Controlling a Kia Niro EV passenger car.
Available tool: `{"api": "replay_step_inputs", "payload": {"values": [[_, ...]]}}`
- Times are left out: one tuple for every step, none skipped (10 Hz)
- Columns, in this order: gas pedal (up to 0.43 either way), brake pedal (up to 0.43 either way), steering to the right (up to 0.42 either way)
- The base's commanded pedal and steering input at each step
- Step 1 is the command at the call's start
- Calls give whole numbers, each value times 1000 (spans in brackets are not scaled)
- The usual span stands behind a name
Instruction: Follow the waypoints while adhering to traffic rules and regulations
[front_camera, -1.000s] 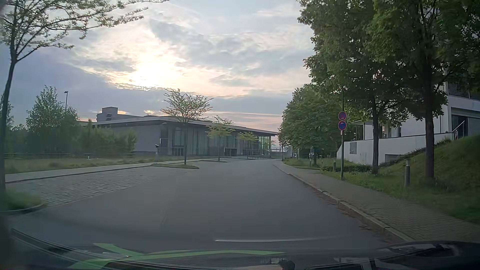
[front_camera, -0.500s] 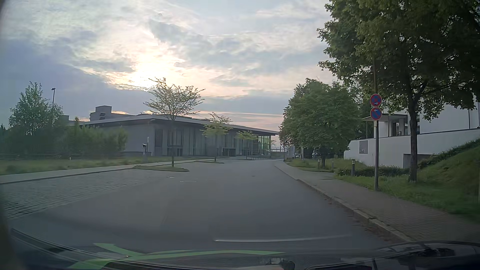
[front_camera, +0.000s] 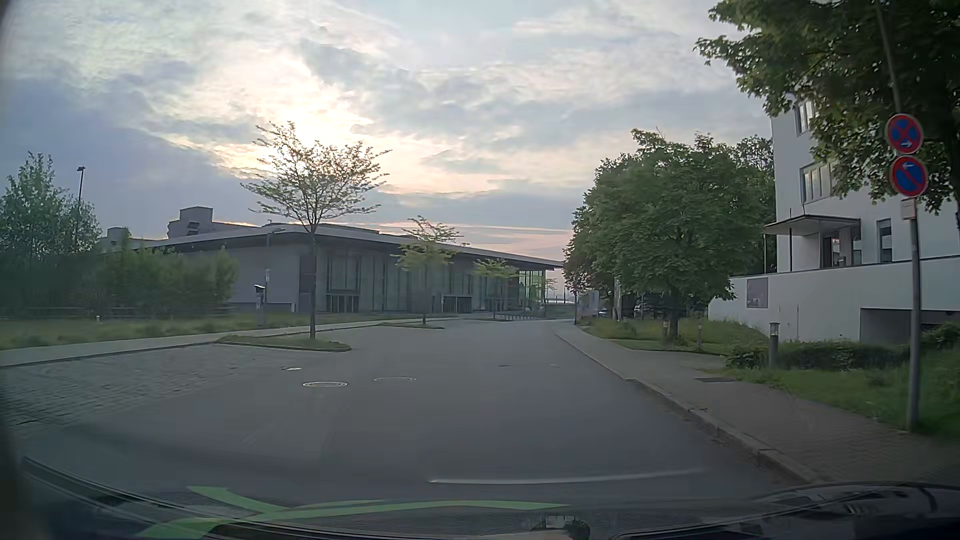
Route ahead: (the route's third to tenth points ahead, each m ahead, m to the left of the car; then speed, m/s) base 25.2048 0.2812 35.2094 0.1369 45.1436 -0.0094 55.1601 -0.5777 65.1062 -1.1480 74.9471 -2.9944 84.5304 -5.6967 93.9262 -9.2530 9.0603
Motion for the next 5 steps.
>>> {"api": "replay_step_inputs", "payload": {"values": [[87,0,-4],[67,0,-4],[67,0,-3],[67,0,-1],[59,0,2]]}}
